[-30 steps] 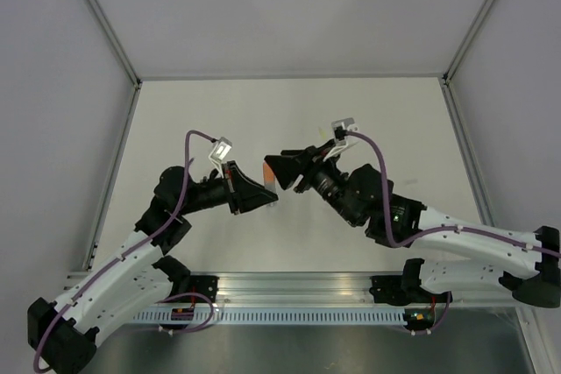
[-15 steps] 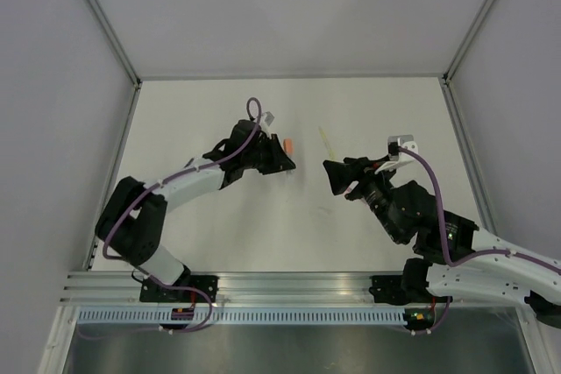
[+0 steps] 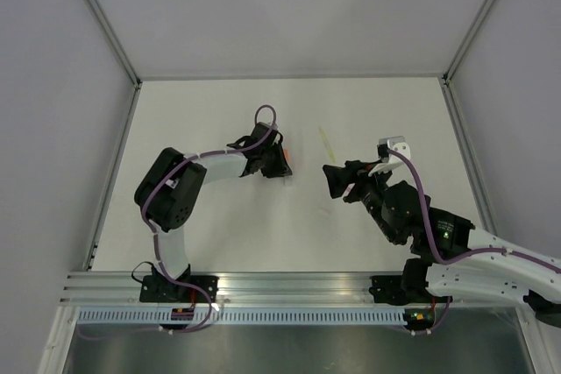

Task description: Insert the pens into the pen caps

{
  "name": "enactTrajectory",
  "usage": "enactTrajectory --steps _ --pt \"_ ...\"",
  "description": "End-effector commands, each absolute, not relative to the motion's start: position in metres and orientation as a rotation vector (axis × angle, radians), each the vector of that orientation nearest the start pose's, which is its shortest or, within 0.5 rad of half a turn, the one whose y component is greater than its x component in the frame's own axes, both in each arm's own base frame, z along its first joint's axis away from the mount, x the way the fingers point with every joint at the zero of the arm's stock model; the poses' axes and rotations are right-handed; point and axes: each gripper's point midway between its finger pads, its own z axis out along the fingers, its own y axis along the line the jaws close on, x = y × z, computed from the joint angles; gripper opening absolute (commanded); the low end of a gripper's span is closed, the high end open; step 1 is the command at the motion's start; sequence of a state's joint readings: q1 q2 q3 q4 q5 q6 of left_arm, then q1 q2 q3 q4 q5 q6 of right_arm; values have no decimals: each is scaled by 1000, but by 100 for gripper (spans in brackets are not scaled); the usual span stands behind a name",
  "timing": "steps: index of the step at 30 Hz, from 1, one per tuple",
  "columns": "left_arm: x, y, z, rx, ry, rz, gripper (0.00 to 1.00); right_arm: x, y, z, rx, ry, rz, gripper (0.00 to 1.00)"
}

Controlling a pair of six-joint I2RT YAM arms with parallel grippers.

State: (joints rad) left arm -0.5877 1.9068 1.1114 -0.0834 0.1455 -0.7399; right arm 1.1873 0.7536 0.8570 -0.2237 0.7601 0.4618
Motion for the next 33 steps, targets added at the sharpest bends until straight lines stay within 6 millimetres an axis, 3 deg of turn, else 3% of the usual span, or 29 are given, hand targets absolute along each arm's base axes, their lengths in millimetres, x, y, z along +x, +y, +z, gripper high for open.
enactTrajectory --steps 1,7,9,14,15,17,18,22,24,27,31,33 --pt "353 -291 23 -167 2591 -671 27 204 206 329 -33 1668 582 66" --pt "340 -282 27 -160 2598 -664 51 205 214 326 -105 1663 563 66" --pt "337 -281 44 -138 2569 -695 66 209 217 319 -139 1683 521 66" --pt "318 -270 83 -73 2514 -730 83 238 224 295 -218 1809 376 65" --pt "312 -268 103 -44 2479 -752 91 252 222 280 -249 1881 338 65" --pt "301 -263 115 -2 2453 -774 100 266 216 258 -280 1980 306 65" --pt "294 -262 136 23 2404 -827 100 278 208 247 -267 2033 306 66" --pt "259 -257 153 114 2328 -954 100 307 183 193 -254 2234 155 66" --pt "251 -258 160 163 2273 -1004 100 315 169 179 -245 2299 124 66" --pt "243 -251 156 203 2216 -1004 100 317 160 142 -309 2447 110 67" --pt "241 -238 127 238 2199 -918 100 315 146 113 -337 2552 81 67" --pt "243 -236 123 231 2208 -900 100 317 138 101 -314 2589 103 66"
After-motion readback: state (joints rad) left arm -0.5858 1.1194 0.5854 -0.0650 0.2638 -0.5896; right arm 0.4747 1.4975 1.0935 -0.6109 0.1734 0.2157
